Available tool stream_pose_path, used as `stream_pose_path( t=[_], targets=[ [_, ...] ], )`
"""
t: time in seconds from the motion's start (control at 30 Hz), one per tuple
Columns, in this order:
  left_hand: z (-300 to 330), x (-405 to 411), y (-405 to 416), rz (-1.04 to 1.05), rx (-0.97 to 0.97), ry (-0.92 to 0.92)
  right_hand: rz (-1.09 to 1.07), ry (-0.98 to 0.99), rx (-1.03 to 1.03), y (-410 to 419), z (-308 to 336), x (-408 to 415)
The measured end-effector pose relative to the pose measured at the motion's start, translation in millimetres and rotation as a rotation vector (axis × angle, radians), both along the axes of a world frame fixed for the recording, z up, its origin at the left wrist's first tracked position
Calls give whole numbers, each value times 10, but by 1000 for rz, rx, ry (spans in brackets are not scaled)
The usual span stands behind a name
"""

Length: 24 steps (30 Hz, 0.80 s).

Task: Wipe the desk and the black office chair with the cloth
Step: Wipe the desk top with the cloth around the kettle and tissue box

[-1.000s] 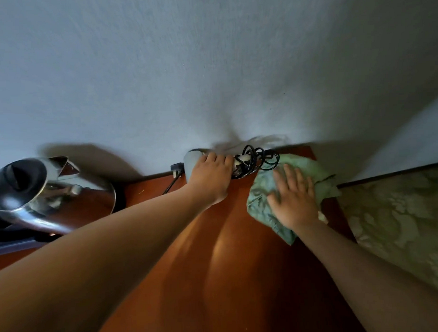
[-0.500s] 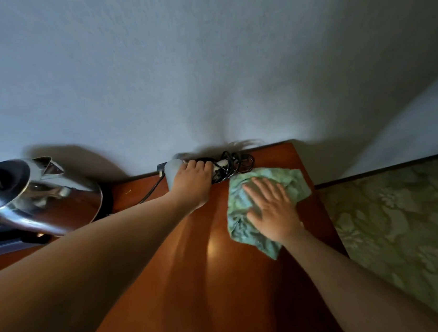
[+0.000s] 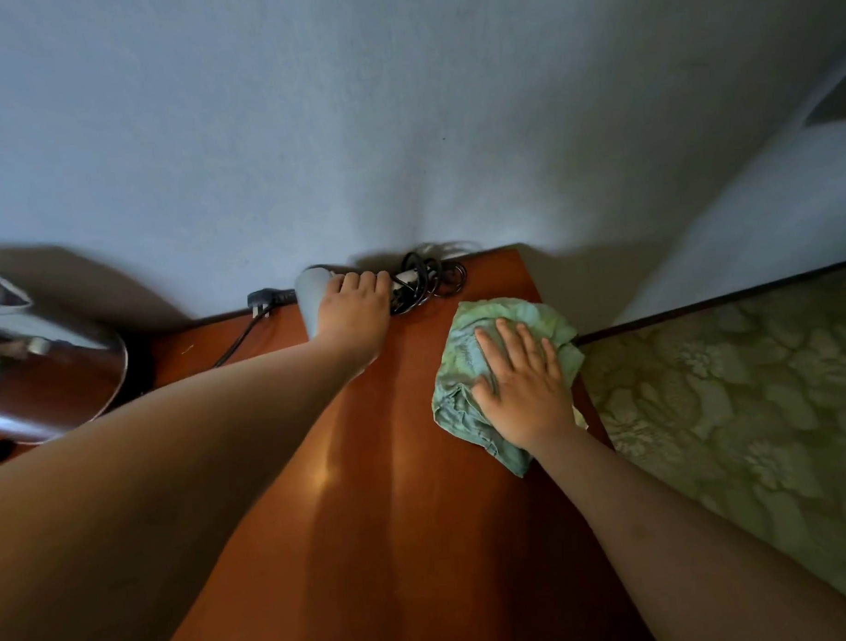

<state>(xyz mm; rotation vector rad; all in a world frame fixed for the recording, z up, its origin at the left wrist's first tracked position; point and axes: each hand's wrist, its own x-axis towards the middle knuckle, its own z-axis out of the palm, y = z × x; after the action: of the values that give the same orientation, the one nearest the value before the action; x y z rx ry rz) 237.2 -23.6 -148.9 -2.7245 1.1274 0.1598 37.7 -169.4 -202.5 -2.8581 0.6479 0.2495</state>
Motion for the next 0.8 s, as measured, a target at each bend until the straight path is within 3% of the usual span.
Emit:
stream_pose_path(
  t=[0.23,0.4,0.57,0.8],
  targets=[
    [20,-229,20,42,-17,24,43,-57,6,171,-29,-331],
    [119,-644,81,-104,-201,-3,56,-43,23,331,-7,-571],
    [22,-1274,99,-347,-153,331,37,-40,20,490,1,-712],
    [-127,-1882,344,-349,-125,405,66,-31,-69,704,-36,-1072]
  ],
)
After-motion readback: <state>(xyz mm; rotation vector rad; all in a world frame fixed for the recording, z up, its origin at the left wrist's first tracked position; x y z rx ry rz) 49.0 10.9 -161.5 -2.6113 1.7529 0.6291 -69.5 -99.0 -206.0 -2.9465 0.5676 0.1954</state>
